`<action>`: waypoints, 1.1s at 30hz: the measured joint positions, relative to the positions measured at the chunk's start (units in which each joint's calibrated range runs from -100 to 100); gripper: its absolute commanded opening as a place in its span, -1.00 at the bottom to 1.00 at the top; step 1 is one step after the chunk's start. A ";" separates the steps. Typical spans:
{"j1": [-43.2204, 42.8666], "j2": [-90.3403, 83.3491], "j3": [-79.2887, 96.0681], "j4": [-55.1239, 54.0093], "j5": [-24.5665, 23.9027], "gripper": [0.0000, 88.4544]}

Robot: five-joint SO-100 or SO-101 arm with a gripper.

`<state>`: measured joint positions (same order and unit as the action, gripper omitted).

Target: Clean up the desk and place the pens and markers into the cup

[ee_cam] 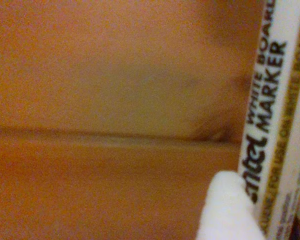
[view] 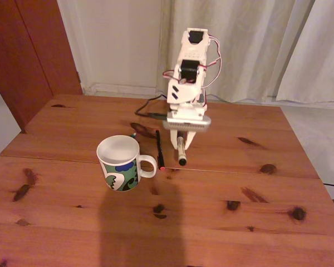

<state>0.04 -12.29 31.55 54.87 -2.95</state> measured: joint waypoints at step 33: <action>11.29 -5.68 -0.34 -36.42 0.00 -0.98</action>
<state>11.33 -17.97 31.21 18.46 -2.95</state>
